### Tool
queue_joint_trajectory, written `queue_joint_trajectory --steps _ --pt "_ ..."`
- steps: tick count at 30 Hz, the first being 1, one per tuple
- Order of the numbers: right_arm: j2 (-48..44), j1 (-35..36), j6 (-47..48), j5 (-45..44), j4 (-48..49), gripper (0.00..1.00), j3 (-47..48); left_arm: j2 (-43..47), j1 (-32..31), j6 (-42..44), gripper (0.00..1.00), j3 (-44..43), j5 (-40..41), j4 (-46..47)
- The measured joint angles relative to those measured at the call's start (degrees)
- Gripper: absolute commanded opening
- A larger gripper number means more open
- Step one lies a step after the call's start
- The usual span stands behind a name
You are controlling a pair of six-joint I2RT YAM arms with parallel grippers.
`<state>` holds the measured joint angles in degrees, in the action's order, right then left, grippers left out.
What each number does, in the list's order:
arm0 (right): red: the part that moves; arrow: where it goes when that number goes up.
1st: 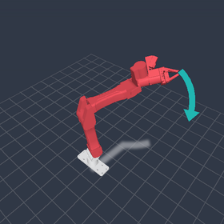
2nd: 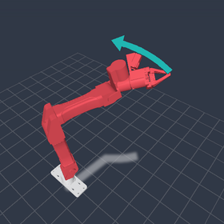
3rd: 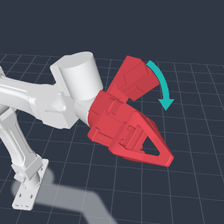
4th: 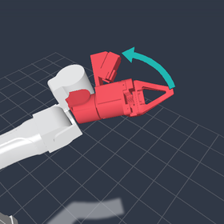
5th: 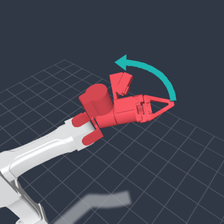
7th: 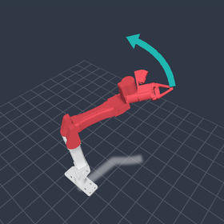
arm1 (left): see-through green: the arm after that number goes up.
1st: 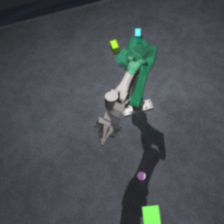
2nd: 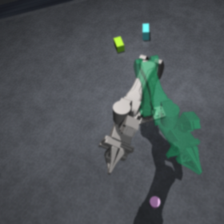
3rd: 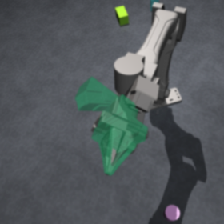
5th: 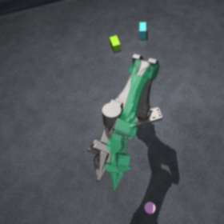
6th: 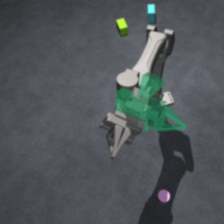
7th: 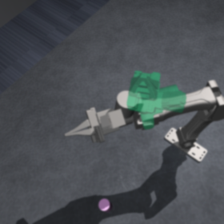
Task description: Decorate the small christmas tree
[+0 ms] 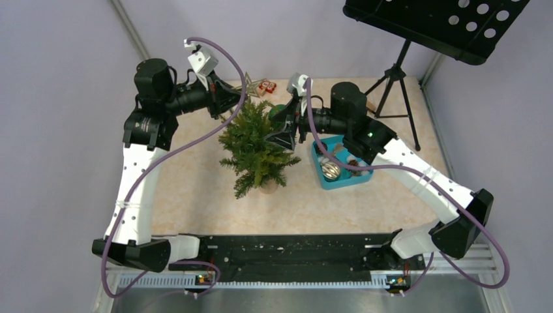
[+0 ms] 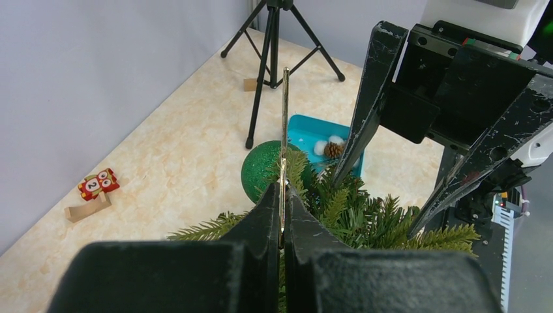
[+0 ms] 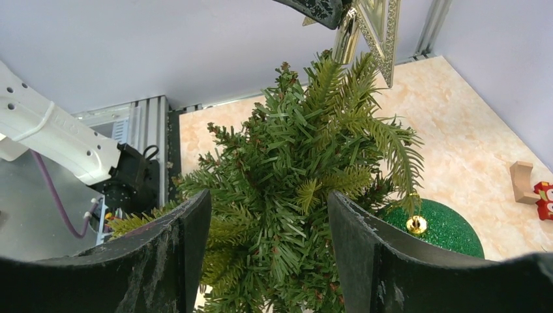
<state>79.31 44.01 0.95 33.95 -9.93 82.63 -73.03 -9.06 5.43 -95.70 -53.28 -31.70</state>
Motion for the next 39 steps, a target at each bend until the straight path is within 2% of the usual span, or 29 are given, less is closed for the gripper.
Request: queue_joint_trajectory --steps 31,39 --pt "0.00 0.00 -0.02 0.22 0.00 0.65 -0.02 -0.13 -0.55 6.75 0.00 -0.76 0.15 -4.44" --pt "0.00 0.00 -0.02 0.24 0.00 0.65 -0.02 -1.73 -0.55 4.81 0.00 -3.23 -0.66 -6.21"
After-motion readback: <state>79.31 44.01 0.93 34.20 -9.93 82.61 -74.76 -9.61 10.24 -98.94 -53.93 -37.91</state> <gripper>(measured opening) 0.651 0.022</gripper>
